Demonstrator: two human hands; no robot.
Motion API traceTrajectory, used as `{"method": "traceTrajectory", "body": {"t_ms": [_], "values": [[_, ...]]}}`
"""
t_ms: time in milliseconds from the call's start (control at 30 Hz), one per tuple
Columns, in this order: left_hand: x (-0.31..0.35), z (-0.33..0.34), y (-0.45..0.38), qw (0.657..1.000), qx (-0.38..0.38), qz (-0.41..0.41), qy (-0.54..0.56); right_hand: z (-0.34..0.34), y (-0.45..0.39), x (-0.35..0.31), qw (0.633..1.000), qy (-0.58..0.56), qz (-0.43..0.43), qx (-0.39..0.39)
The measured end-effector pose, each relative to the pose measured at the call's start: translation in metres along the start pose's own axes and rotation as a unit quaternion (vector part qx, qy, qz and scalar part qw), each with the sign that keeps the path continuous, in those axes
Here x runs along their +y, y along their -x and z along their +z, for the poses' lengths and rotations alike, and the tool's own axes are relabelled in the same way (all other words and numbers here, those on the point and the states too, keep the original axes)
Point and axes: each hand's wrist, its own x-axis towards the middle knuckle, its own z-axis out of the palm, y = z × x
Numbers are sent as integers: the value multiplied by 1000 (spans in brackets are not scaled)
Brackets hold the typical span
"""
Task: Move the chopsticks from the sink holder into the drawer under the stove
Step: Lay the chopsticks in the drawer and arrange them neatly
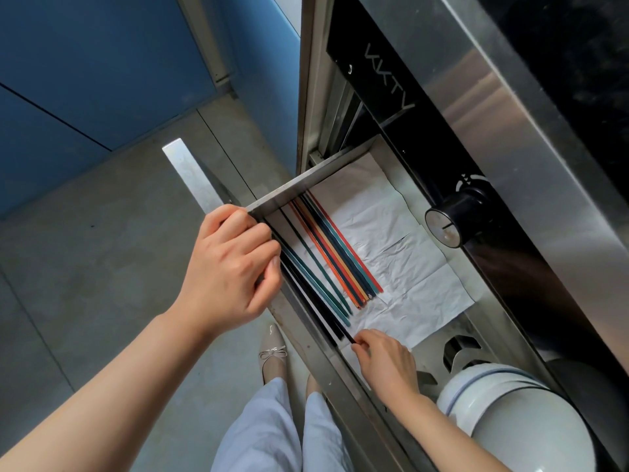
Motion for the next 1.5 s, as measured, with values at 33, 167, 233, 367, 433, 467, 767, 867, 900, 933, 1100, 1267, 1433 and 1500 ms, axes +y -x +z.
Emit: {"method": "traceTrajectory", "body": {"t_ms": [33,167,233,367,433,467,767,867,900,933,1100,1267,1433,1500], "values": [[0,0,0,1000,0,0,1,0,2,1,1000,1,-5,0],[0,1,0,1000,-3,-2,0,0,5,4,1000,4,-9,4],[0,1,0,1000,-4,-1,-1,0,5,4,1000,5,-7,1],[0,1,0,1000,-4,-2,-2,-1,4,5,1000,-6,-16,4],[0,1,0,1000,-4,-3,-5,-3,3,6,1000,-14,-16,14],[0,1,0,1000,-5,-4,-6,-3,3,6,1000,-18,-14,17],[1,0,-1,1000,-14,-5,-11,0,-4,10,1000,11,15,-11],[1,-1,-1,1000,-17,-5,-10,-1,-11,4,999,16,22,-18],[0,-1,-1,1000,-16,-6,-10,-2,-14,0,999,12,26,-19],[1,0,-1,1000,-15,-6,-10,-3,-18,-4,999,4,29,-19],[1,0,-1,1000,-17,-9,-12,-8,-38,-27,997,-47,62,-29],[1,0,0,1000,-20,-10,-12,-3,-42,-30,984,-147,99,-36],[1,0,0,1000,-21,-11,-10,-2,-37,-25,956,-255,146,6],[1,0,0,1000,-20,-12,-10,0,-35,-28,959,-253,131,-5]]}}
